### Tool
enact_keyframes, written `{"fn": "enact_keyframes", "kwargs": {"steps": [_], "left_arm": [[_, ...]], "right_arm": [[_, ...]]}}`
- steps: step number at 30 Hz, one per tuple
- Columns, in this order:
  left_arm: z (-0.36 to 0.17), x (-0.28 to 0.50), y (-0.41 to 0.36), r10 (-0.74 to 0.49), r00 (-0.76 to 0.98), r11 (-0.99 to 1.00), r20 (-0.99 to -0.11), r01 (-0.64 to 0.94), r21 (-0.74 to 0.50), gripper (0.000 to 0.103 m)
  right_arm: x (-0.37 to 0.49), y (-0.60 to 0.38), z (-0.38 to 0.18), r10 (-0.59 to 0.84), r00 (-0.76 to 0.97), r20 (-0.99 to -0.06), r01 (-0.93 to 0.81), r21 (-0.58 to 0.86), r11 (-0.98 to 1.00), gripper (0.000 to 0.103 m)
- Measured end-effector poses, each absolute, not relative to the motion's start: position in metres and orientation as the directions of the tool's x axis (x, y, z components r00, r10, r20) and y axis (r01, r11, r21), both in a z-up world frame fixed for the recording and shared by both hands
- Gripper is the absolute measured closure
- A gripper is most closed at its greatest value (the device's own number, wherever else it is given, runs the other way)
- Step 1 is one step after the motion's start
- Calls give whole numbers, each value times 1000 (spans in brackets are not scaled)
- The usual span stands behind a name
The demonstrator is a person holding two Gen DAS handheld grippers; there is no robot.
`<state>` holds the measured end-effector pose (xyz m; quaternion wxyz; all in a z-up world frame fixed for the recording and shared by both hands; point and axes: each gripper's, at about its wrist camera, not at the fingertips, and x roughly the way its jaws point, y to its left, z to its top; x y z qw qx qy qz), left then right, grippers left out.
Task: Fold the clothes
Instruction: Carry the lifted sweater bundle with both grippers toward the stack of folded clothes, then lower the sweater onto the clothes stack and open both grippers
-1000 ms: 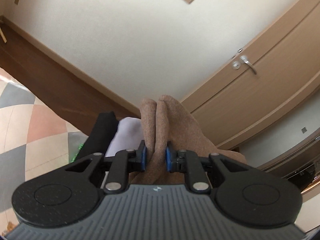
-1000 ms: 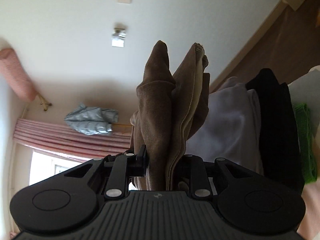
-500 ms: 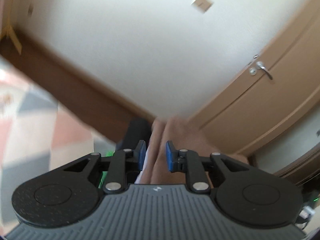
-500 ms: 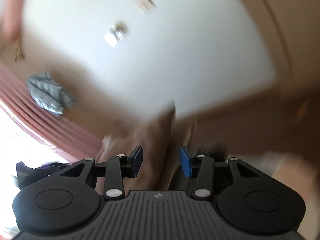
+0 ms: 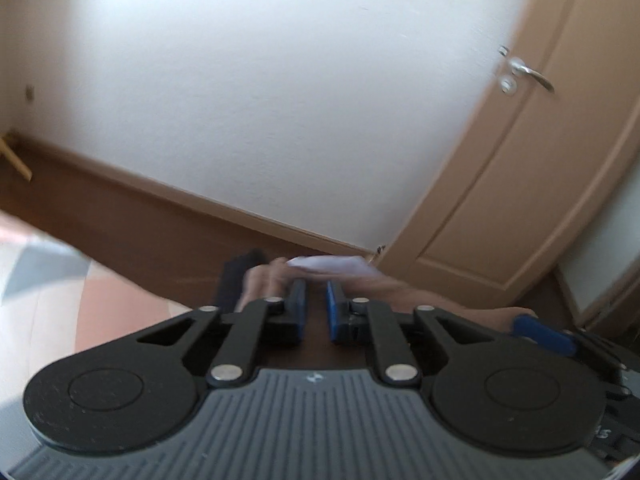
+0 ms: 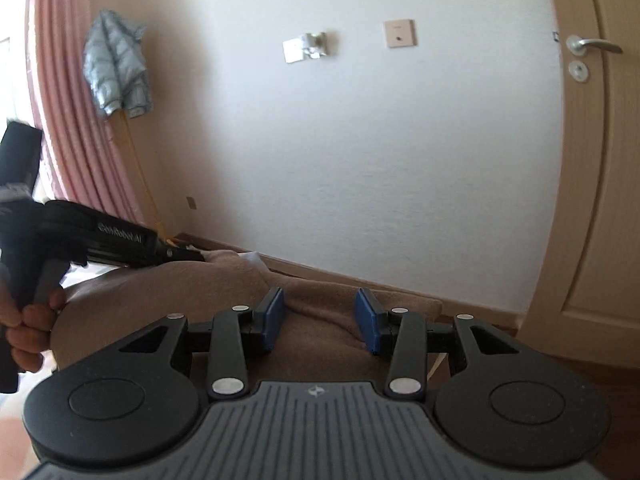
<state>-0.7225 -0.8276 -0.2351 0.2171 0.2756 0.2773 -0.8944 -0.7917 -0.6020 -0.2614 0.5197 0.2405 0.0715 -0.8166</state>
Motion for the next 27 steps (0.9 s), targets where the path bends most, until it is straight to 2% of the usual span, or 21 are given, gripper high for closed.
{"fn": "enact_keyframes", "kwargs": {"steps": [2, 8, 11, 12, 16, 22, 27], "left_arm": [[-244, -721, -832, -241, -759, -718, -605, 559, -415, 100], [-238, -736, -834, -282, -738, -725, -614, 582, -367, 100], [-221, -721, -829, -314, -751, -732, -581, 581, -356, 100], [-215, -714, -826, -322, -761, -734, -563, 577, -358, 96], [-198, -688, -809, -351, -786, -738, -509, 566, -367, 96], [-231, -681, -775, -358, -719, -776, -596, 584, -238, 95], [-244, -653, -773, -416, -692, -693, -590, 661, -287, 95]], "right_arm": [[-795, -597, -271, -822, -341, -456, 896, 107, -430, 60], [-809, -595, -262, -828, -315, -465, 906, 112, -407, 58], [-815, -577, -240, -862, -275, -425, 912, 167, -374, 53], [-816, -570, -234, -872, -269, -409, 914, 177, -365, 52], [-808, -551, -224, -891, -243, -383, 930, 168, -326, 48], [-777, -546, -253, -877, -237, -418, 958, 50, -283, 43], [-763, -543, -244, -883, -234, -407, 968, -9, -252, 44]]}}
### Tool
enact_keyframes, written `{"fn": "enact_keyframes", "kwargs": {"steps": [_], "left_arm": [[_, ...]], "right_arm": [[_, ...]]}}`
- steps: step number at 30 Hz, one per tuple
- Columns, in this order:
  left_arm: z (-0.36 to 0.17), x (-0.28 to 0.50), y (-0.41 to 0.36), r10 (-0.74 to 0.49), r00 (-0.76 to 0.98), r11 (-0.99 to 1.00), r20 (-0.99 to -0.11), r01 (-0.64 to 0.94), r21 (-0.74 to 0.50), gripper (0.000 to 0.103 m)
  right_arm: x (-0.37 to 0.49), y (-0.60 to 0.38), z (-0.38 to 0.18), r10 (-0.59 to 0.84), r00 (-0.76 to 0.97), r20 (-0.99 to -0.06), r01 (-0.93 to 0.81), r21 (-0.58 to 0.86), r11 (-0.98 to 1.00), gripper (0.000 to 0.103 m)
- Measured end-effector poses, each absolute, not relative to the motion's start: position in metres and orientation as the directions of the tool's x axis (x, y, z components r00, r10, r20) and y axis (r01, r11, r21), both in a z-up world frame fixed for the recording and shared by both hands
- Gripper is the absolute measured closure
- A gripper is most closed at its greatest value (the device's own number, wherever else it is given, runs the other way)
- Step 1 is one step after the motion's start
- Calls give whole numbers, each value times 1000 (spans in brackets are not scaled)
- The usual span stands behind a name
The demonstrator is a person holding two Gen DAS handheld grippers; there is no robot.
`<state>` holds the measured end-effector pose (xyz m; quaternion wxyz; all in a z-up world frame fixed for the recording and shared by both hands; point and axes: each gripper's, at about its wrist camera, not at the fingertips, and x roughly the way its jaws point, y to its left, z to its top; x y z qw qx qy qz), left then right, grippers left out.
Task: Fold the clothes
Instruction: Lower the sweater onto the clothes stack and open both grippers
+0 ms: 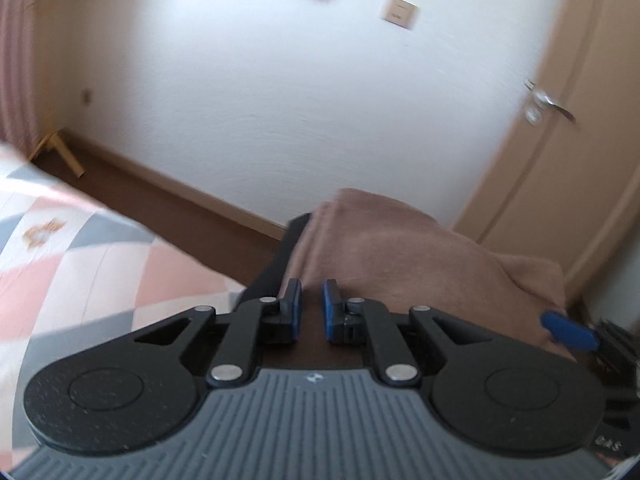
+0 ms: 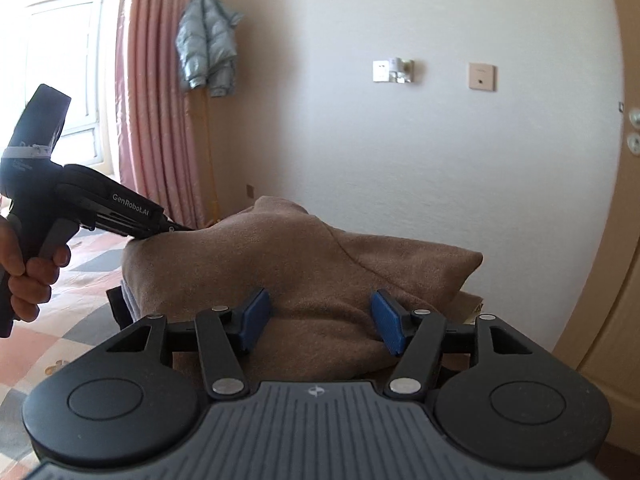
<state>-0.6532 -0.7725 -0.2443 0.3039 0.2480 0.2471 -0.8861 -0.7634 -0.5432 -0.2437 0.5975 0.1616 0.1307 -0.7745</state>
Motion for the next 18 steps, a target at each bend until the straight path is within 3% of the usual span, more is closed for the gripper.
{"fn": "enact_keyframes", "kwargs": {"steps": [4, 7, 18], "left_arm": [[-250, -634, -768, -432, -674, -690, -600, 675, -261, 93], [-254, -630, -767, -447, -660, -688, -603, 685, -241, 91], [-221, -617, -745, -500, -617, -660, -607, 726, -193, 88]], "right_arm": [[-757, -530, -235, -923, -187, -337, 978, 29, -209, 43], [-747, -538, -258, -885, -173, -431, 981, -1, -192, 42], [-744, -534, -247, -893, -191, -407, 980, -35, -194, 40]]}}
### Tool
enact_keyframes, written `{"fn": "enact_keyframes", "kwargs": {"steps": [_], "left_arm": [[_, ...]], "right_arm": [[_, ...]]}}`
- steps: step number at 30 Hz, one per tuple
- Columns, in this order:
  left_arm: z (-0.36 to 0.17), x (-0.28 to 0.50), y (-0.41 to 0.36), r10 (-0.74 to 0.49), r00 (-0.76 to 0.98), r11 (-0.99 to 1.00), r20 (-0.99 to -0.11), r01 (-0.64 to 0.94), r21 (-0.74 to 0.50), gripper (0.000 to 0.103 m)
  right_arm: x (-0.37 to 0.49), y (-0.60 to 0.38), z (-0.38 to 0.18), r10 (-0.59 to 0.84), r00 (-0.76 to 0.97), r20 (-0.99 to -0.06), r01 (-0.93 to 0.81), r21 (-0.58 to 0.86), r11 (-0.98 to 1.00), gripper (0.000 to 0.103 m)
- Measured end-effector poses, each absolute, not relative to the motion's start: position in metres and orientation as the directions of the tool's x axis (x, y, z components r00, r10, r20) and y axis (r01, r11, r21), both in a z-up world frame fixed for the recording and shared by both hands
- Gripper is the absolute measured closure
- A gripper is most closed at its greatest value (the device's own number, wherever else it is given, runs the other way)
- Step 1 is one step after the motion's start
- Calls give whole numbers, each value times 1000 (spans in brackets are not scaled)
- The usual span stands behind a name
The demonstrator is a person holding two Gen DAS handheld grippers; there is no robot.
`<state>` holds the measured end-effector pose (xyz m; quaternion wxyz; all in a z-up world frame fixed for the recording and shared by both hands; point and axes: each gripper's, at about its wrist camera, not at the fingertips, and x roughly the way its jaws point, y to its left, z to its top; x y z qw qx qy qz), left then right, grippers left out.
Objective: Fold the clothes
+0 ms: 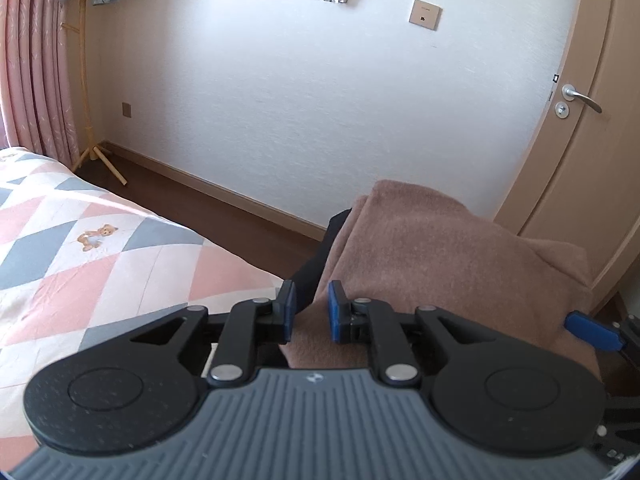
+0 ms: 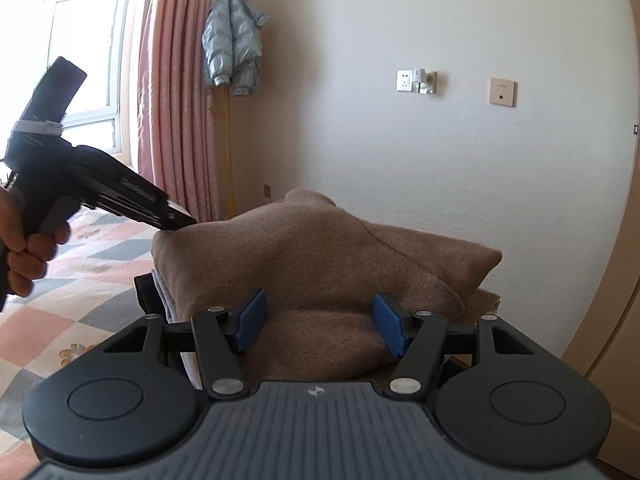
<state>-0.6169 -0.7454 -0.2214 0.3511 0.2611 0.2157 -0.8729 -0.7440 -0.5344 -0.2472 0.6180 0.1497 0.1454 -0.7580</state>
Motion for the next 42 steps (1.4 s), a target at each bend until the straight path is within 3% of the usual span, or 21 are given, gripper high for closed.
{"fn": "enact_keyframes", "kwargs": {"steps": [8, 11, 15, 17, 21, 27, 33, 42], "left_arm": [[-192, -595, -705, -494, -596, -641, -633, 742, -198, 71], [-182, -581, -684, -477, -585, -627, -656, 750, -213, 57], [-171, -558, -650, -449, -575, -623, -683, 750, -222, 36], [-166, -546, -631, -448, -566, -629, -692, 750, -206, 34], [-156, -517, -598, -439, -558, -628, -704, 751, -204, 17], [-133, -477, -548, -461, -530, -623, -711, 764, -166, 1], [-109, -453, -500, -504, -462, -616, -730, 784, -71, 1], [-90, -424, -440, -535, -445, -644, -718, 765, 5, 1]], "right_arm": [[-742, -514, -230, -903, -199, -380, 976, 11, -219, 35], [-732, -493, -218, -899, -200, -390, 970, 51, -238, 32], [-713, -453, -203, -886, -207, -414, 950, 133, -284, 20], [-701, -430, -196, -882, -211, -422, 937, 168, -305, 19], [-673, -389, -181, -868, -217, -447, 921, 201, -333, 13], [-631, -341, -155, -846, -244, -475, 907, 196, -372, 2], [-597, -304, -136, -810, -265, -523, 885, 201, -420, 2], [-558, -265, -117, -802, -307, -512, 877, 176, -448, 0]]}}
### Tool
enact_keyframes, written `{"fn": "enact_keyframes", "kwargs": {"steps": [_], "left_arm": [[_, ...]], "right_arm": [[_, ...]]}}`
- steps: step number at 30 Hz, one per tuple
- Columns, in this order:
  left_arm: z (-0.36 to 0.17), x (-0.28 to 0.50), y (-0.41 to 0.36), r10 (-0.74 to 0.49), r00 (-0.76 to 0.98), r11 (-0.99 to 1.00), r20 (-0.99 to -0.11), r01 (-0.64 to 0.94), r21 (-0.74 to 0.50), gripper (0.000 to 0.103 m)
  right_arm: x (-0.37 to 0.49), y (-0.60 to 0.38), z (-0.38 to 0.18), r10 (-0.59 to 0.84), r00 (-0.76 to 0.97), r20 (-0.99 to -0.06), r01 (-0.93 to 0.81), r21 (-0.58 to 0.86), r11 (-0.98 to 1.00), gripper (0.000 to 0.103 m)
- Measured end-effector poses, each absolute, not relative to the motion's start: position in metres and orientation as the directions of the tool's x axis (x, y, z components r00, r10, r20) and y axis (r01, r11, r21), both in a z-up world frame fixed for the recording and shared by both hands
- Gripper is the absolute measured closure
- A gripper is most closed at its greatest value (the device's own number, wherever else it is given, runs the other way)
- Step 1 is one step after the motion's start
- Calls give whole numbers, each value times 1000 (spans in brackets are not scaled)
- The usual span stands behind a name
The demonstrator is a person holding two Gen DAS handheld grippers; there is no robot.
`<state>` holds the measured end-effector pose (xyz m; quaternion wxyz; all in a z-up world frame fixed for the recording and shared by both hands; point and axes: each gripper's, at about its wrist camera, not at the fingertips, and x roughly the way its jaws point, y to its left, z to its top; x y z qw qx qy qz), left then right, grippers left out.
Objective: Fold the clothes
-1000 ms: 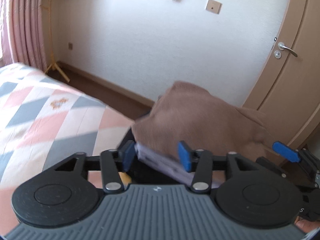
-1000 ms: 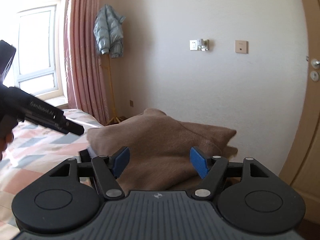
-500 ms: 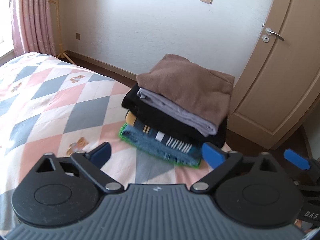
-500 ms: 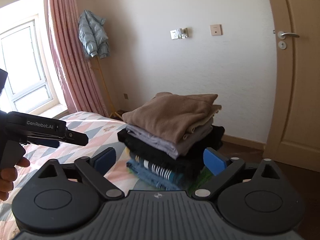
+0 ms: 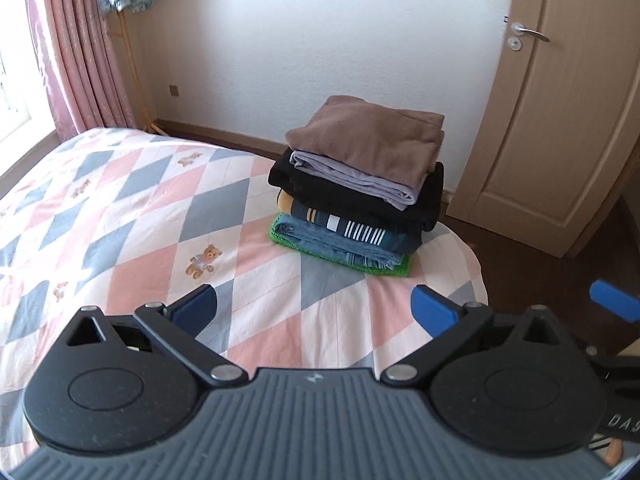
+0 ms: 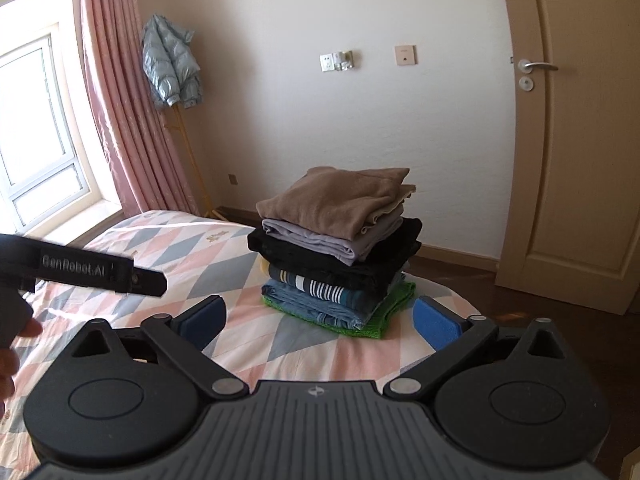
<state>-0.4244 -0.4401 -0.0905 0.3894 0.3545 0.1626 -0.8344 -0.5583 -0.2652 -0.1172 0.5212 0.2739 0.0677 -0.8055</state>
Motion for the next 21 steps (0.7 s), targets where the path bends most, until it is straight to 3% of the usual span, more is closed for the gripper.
{"fn": "enact_keyframes", "kwargs": {"steps": [13, 21], "left_arm": [[-74, -409, -396, -627, -406, -606, -665, 790, 89, 1], [-91, -408, -394, -601, -376, -606, -705, 789, 96, 1]], "right_arm": [[-524, -249, -99, -779, -485, -399, 855, -27, -518, 0], [-549, -247, -108, -778, -366, -511, 825, 208, -525, 0]]}}
